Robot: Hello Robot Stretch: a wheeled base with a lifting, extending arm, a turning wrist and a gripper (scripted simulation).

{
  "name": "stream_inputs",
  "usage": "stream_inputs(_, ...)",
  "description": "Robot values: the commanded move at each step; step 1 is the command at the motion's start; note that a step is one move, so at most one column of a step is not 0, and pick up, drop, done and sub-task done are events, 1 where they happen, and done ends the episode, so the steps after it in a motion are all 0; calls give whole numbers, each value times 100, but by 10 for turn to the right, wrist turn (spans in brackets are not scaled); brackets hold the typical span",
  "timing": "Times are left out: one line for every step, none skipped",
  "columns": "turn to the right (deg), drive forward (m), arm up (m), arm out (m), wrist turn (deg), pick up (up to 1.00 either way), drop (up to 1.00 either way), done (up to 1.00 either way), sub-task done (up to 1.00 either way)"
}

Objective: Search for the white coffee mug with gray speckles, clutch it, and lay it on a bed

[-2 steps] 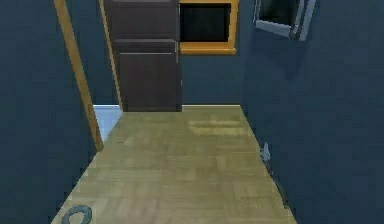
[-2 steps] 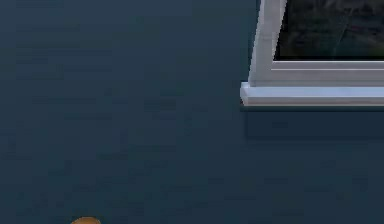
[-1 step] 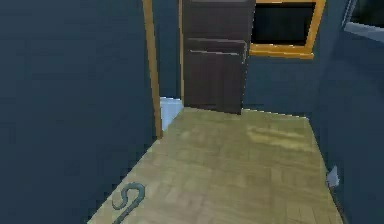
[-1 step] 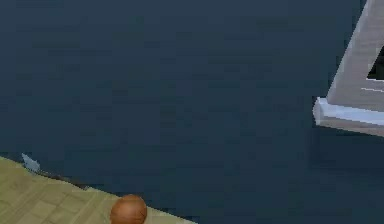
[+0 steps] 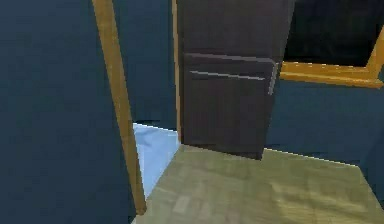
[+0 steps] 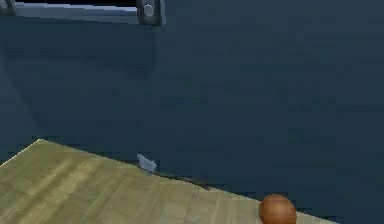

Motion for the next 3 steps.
stream_inputs(0,100,0,0,0,0,0,0,0)
stream_inputs(60,0,0,0,0,0,0,0,0)
stream_inputs(0,10,0,0,0,0,0,0,0)
